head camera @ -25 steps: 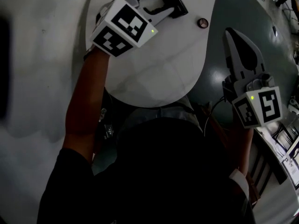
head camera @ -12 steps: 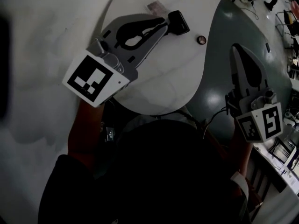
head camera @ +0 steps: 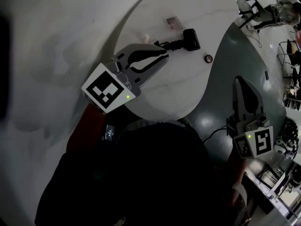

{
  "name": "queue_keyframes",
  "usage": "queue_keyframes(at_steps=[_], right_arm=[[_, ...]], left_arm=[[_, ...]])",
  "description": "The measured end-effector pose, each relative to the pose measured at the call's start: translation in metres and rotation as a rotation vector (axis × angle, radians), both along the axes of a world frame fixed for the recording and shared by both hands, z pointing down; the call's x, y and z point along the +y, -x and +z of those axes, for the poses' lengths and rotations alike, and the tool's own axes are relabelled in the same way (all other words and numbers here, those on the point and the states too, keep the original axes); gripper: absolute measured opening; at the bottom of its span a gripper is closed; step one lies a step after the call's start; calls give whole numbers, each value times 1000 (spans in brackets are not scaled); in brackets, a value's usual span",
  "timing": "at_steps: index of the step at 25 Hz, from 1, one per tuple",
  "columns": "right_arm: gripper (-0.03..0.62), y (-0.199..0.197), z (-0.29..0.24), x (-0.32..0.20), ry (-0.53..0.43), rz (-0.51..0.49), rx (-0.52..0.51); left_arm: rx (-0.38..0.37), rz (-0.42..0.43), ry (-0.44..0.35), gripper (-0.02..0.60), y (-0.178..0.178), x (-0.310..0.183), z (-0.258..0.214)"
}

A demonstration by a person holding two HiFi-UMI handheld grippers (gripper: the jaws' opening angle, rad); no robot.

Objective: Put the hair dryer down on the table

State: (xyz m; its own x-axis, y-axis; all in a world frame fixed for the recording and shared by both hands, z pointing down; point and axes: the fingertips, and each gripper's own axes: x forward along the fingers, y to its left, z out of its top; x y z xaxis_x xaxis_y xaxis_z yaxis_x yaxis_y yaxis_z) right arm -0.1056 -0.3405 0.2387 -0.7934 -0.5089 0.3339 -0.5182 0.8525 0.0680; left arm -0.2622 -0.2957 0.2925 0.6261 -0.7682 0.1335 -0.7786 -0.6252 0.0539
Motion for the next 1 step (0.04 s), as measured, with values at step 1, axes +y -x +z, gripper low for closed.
queue_keyframes(at_steps=[1], right_arm=[[8, 2, -1, 6, -7, -10, 18]], left_arm=[[-20, -11, 3, 28, 7, 6, 0]])
